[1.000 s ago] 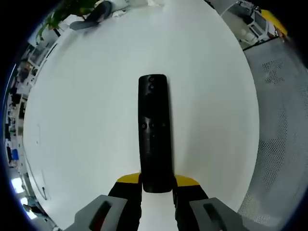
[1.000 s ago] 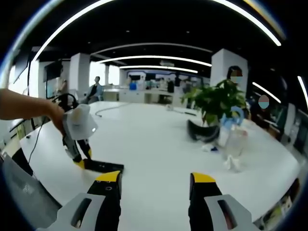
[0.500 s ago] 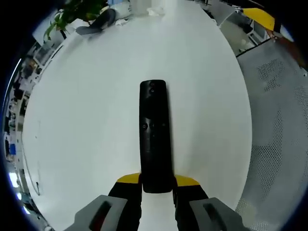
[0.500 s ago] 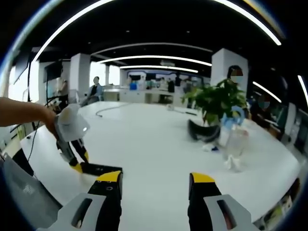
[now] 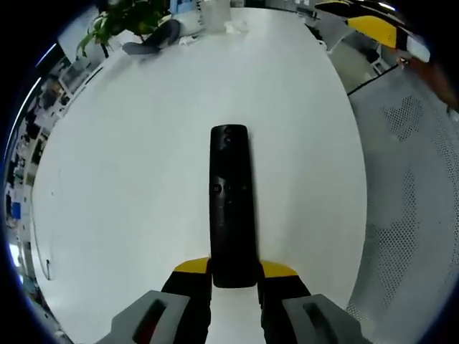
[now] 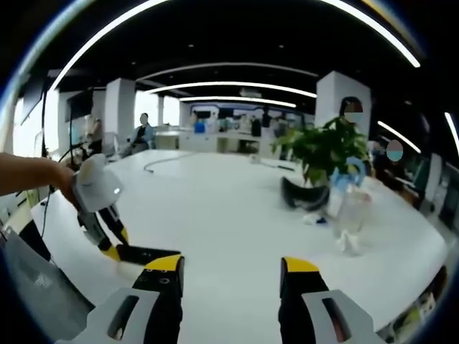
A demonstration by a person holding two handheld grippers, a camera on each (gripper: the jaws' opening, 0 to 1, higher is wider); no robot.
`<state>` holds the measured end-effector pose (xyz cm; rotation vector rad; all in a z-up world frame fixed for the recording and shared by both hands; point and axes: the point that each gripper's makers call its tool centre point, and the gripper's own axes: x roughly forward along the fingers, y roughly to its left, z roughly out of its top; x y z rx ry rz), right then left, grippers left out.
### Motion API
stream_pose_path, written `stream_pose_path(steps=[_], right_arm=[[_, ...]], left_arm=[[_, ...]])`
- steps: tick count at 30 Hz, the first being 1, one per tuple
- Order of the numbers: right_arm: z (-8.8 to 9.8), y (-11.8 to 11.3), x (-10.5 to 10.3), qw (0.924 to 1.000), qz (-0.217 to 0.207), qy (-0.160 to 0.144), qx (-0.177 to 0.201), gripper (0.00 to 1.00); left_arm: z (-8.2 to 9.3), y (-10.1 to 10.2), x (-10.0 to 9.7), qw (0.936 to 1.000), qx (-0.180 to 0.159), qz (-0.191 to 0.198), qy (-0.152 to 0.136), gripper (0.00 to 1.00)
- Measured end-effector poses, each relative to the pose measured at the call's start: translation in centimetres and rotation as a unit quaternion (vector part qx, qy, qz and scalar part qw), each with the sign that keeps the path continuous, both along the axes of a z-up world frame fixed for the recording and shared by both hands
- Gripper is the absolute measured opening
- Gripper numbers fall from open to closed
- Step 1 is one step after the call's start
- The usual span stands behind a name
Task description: Press the specified remote control buttons in sequence, fully releasing each button before pressing the next.
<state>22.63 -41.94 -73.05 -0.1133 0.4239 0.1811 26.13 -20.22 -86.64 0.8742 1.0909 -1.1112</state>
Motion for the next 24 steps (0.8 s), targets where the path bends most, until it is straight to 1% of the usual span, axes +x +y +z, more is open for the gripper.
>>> stream_pose_path(steps=[7,24], right_arm=[[-0.1,0.0,0.0,1.0000,0.001,0.003,-0.002,0.50],[-0.3,0.3,-0.1,0.9999,0.006,0.010,-0.001,0.48]], left_arm=[[0.0,-0.2,-0.7,1.0000,-0.001,-0.001,-0.002,0.24],[0.2,-0.4,-3.3,0.9999,-0.010,-0.006,-0.005,0.24]])
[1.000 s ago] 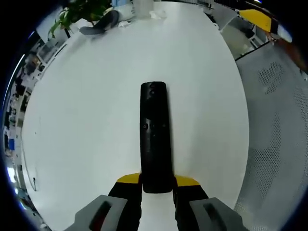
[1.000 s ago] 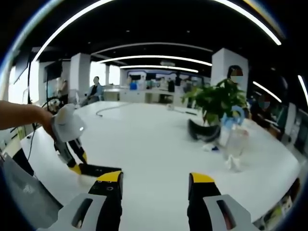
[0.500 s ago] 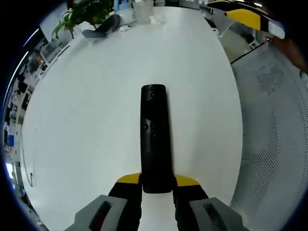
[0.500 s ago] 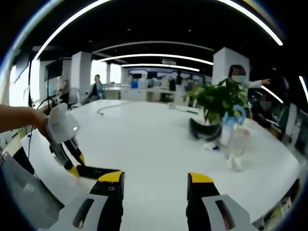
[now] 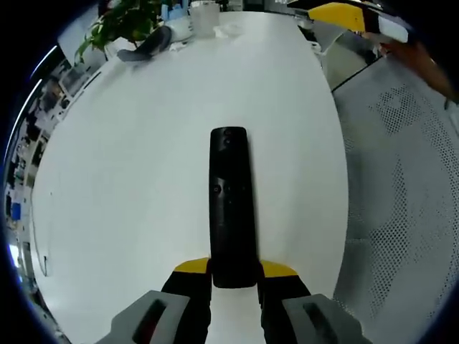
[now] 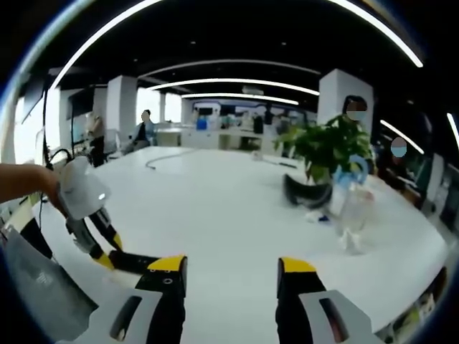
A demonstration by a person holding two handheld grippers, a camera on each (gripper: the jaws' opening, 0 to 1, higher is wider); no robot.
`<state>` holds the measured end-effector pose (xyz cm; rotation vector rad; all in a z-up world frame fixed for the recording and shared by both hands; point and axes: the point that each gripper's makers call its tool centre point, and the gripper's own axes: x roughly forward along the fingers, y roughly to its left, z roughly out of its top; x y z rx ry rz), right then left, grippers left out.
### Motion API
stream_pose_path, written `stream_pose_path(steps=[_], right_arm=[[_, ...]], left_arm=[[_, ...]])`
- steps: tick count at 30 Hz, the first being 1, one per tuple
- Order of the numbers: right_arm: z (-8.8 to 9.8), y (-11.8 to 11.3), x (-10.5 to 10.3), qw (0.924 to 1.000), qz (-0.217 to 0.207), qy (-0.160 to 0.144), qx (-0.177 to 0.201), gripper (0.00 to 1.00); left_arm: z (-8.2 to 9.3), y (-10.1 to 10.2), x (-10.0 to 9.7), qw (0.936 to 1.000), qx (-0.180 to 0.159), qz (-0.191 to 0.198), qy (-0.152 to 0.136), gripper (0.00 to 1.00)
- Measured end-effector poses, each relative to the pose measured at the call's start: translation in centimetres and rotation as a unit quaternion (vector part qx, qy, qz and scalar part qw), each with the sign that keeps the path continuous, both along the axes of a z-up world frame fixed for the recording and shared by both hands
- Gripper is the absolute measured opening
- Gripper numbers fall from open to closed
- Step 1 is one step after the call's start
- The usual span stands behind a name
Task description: Press the specified remote control buttons in sequence, fully releasing each button before pressing the next.
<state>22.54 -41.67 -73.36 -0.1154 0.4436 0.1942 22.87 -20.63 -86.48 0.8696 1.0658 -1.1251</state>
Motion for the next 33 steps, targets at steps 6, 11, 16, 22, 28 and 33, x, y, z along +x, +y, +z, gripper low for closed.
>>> stream_pose_path(steps=[6,11,16,22,28,33], right_arm=[[-0.1,0.2,0.0,1.0000,0.005,0.004,-0.001,0.46],[-0.1,0.3,0.0,1.0000,0.006,0.005,0.003,0.45],[-0.1,0.4,-0.1,0.9999,0.009,0.005,0.004,0.44],[-0.2,0.5,-0.2,0.9998,0.012,0.009,0.013,0.42],[-0.2,0.9,-0.3,0.9996,0.022,0.011,0.012,0.41],[-0.3,1.2,-0.4,0.9994,0.026,0.016,0.015,0.39]], left_arm=[[0.0,-0.1,-0.7,1.0000,-0.008,-0.004,0.000,0.24],[0.0,-0.2,-1.2,1.0000,-0.009,-0.002,-0.002,0.24],[0.1,-0.2,-1.8,0.9999,-0.011,0.001,-0.002,0.24],[0.1,-0.3,-2.4,0.9998,-0.017,0.010,-0.004,0.24],[0.1,-0.4,-3.2,0.9995,-0.025,0.016,-0.006,0.24],[0.1,-0.5,-3.5,0.9993,-0.030,0.022,-0.006,0.24]])
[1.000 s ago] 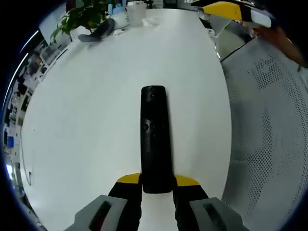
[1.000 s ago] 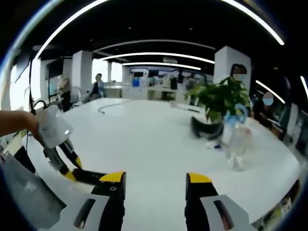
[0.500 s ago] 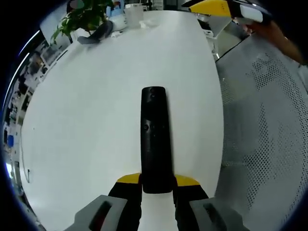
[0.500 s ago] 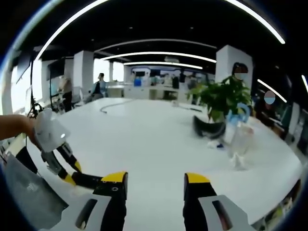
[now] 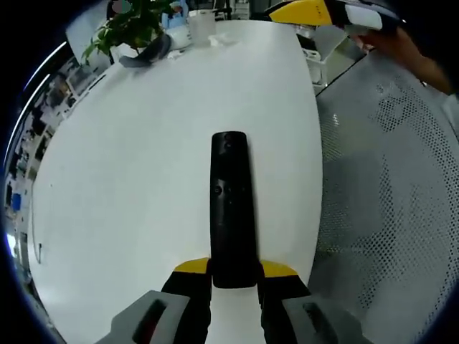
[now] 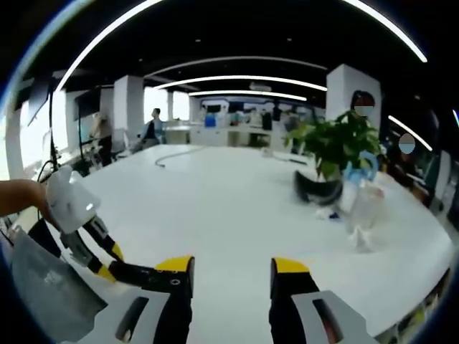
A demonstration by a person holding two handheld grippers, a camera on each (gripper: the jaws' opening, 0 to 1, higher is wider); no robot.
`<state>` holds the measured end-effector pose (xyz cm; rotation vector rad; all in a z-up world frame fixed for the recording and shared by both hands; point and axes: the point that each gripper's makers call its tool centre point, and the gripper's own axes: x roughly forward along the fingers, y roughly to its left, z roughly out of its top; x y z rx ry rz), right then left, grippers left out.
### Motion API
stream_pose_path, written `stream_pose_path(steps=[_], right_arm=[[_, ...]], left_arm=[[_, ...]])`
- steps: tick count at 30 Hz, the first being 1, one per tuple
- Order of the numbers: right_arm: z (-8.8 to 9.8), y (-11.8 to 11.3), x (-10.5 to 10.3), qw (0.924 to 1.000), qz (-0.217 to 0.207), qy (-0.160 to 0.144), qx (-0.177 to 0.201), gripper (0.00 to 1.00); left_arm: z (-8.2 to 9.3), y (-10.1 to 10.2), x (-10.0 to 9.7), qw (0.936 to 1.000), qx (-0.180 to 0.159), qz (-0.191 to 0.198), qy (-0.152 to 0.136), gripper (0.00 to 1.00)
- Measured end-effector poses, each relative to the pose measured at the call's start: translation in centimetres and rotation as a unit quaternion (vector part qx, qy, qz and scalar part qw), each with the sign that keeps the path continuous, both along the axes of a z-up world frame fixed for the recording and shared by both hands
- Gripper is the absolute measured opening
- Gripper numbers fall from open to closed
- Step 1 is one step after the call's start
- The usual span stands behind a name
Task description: Press the specified remote control buttons in sequence, fully releasing each button before pressing the next.
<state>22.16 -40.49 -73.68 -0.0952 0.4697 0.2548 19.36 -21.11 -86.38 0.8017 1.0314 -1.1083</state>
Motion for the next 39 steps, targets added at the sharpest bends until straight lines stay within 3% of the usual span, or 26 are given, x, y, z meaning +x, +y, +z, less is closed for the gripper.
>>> stream_pose_path(steps=[11,15,24,27,34,37,39], right_arm=[[0.5,0.6,0.3,0.9994,0.015,0.010,0.030,0.32],[0.7,1.7,1.0,0.9980,0.031,0.018,0.052,0.28],[0.6,4.8,3.1,0.9961,0.061,0.029,0.056,0.22],[-0.3,5.4,3.5,0.9965,0.073,0.029,0.026,0.21],[-2.6,5.3,3.4,0.9949,0.067,0.064,0.040,0.16],[-3.4,5.0,2.7,0.9951,0.062,0.071,0.028,0.10],[-3.6,4.9,2.6,0.9952,0.058,0.077,0.015,0.01]], left_arm=[[0.1,0.0,-0.5,0.9997,-0.012,0.019,-0.004,0.24],[0.1,0.0,-0.6,0.9993,-0.031,0.023,-0.006,0.24],[0.1,-0.3,-1.1,0.9985,-0.051,0.019,-0.011,0.24],[0.2,-0.5,-1.5,0.9975,-0.064,0.024,-0.015,0.24],[0.3,-1.2,-2.6,0.9951,-0.096,0.010,-0.021,0.24],[0.3,-1.2,-2.6,0.9934,-0.111,0.013,-0.026,0.24],[0.3,-1.3,-2.7,0.9916,-0.125,0.016,-0.029,0.24]])
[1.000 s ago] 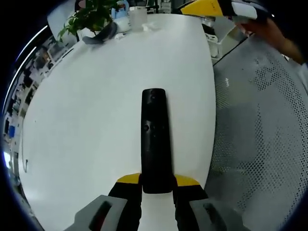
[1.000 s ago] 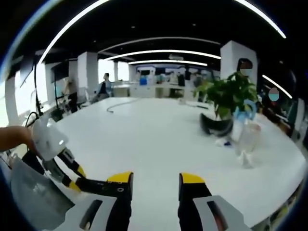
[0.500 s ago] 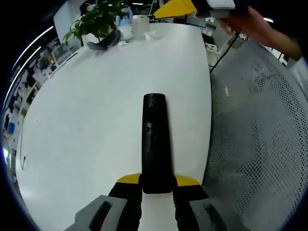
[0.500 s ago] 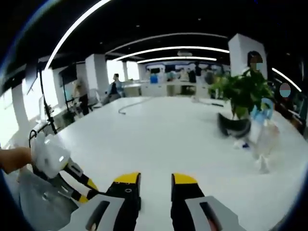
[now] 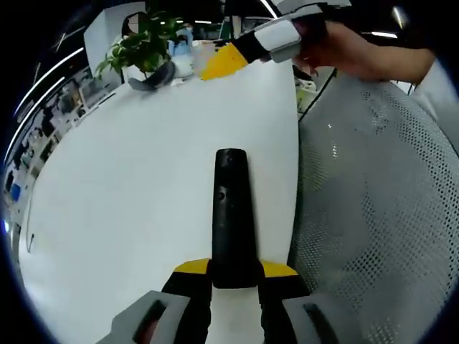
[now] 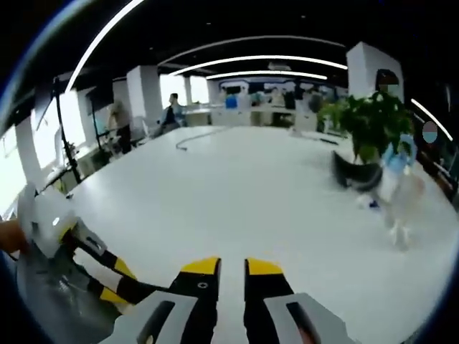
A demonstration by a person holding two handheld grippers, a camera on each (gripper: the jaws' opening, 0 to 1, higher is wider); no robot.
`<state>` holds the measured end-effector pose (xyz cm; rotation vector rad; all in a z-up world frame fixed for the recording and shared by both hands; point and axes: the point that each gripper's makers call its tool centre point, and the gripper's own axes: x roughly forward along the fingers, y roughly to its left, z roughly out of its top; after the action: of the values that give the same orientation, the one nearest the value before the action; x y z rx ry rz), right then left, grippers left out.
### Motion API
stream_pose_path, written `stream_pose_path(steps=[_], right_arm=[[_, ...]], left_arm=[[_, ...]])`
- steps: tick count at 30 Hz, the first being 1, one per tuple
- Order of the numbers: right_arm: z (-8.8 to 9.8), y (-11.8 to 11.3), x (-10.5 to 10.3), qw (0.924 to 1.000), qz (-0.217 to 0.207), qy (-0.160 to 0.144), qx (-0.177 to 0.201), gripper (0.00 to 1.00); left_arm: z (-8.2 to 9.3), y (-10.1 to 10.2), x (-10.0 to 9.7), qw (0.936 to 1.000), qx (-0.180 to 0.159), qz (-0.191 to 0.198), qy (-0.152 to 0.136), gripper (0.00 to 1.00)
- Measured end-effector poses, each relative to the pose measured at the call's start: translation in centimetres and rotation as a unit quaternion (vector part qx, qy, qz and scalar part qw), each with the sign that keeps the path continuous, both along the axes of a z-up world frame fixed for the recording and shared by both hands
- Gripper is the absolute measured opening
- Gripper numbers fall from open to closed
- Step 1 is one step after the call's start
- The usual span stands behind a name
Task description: Press the specified remote control buttons in sequence, fully releasing each button before pressing the next.
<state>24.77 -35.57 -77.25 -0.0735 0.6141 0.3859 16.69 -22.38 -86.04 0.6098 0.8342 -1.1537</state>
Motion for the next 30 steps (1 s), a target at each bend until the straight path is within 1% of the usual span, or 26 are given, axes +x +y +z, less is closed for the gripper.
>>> stream_pose_path(steps=[1,2,3,4,5,6,7,8,9,11,12,14,15,17,19,20,21,22,23,26,28,30], right_arm=[[0.1,0.2,0.0,1.0000,0.002,-0.001,0.000,0.00],[-0.3,0.4,0.0,1.0000,0.006,0.001,-0.007,0.00],[-0.6,0.4,-0.1,0.9999,0.008,0.006,-0.012,0.00],[-1.5,0.3,-0.5,0.9992,0.014,0.026,-0.027,0.00],[-2.1,0.9,-0.9,0.9984,0.026,0.046,-0.020,0.00],[-2.5,1.2,-1.1,0.9977,0.032,0.059,-0.014,0.00],[-3.0,1.6,-1.6,0.9959,0.038,0.081,-0.007,0.00],[-3.3,1.6,-1.8,0.9950,0.040,0.091,-0.007,0.00],[-4.6,1.9,-2.8,0.9894,0.052,0.135,-0.012,0.00],[-5.5,2.6,-3.7,0.9832,0.067,0.170,-0.006,0.00],[-5.8,2.6,-3.9,0.9816,0.067,0.179,-0.010,0.00],[-6.5,2.4,-4.1,0.9794,0.075,0.184,-0.036,0.00],[-6.6,2.4,-4.2,0.9789,0.077,0.185,-0.038,0.00],[-7.0,2.5,-4.5,0.9754,0.083,0.199,-0.043,0.00],[-6.8,2.7,-4.5,0.9763,0.088,0.194,-0.040,0.00],[-6.9,2.7,-4.6,0.9755,0.088,0.198,-0.038,0.00],[-7.2,2.6,-4.9,0.9730,0.088,0.210,-0.038,0.00],[-7.5,2.6,-5.4,0.9687,0.089,0.229,-0.035,0.00],[-7.6,2.7,-5.5,0.9670,0.090,0.236,-0.031,0.00],[-7.7,2.8,-5.5,0.9669,0.091,0.236,-0.032,0.00],[-7.6,2.7,-5.3,0.9688,0.093,0.226,-0.038,0.00],[-7.6,2.8,-5.4,0.9683,0.092,0.230,-0.036,0.00]], left_arm=[[0.0,-0.1,0.0,0.9999,-0.011,0.003,-0.002,0.24],[0.0,-0.1,0.0,0.9998,-0.017,0.009,-0.001,0.24],[0.0,-0.1,0.0,0.9998,-0.015,0.009,-0.002,0.24],[0.0,-0.3,0.0,0.9999,-0.012,0.008,-0.004,0.24],[0.0,-0.3,0.0,0.9999,-0.005,0.006,-0.007,0.24],[0.0,-0.4,-0.1,0.9999,-0.004,0.006,-0.007,0.24],[0.0,-0.4,-0.1,0.9999,-0.005,0.006,-0.006,0.24],[0.0,-0.4,-0.1,0.9999,-0.007,0.005,-0.006,0.24],[0.0,-0.3,-0.1,0.9999,-0.011,0.003,-0.004,0.24],[0.1,-0.3,-0.3,0.9998,-0.019,0.001,0.003,0.24],[0.1,-0.3,-0.3,0.9998,-0.020,0.001,0.004,0.24],[0.1,-0.3,-0.3,0.9998,-0.020,-0.001,0.003,0.24],[0.1,-0.4,-0.4,0.9998,-0.020,-0.004,0.002,0.24],[0.1,-0.4,-0.5,0.9997,-0.022,-0.010,0.003,0.24],[0.1,-0.5,-0.7,0.9996,-0.022,-0.018,0.004,0.23],[0.1,-0.5,-0.7,0.9996,-0.022,-0.019,0.004,0.23],[0.1,-0.5,-0.7,0.9996,-0.022,-0.019,0.003,0.23],[0.1,-0.5,-0.7,0.9996,-0.022,-0.020,0.003,0.23],[0.1,-0.5,-0.7,0.9995,-0.023,-0.021,0.003,0.23],[0.1,-0.5,-0.8,0.9993,-0.025,-0.026,0.004,0.23],[0.1,-0.5,-0.8,0.9993,-0.026,-0.026,0.005,0.23],[0.1,-0.5,-0.8,0.9992,-0.029,-0.026,0.006,0.23]])
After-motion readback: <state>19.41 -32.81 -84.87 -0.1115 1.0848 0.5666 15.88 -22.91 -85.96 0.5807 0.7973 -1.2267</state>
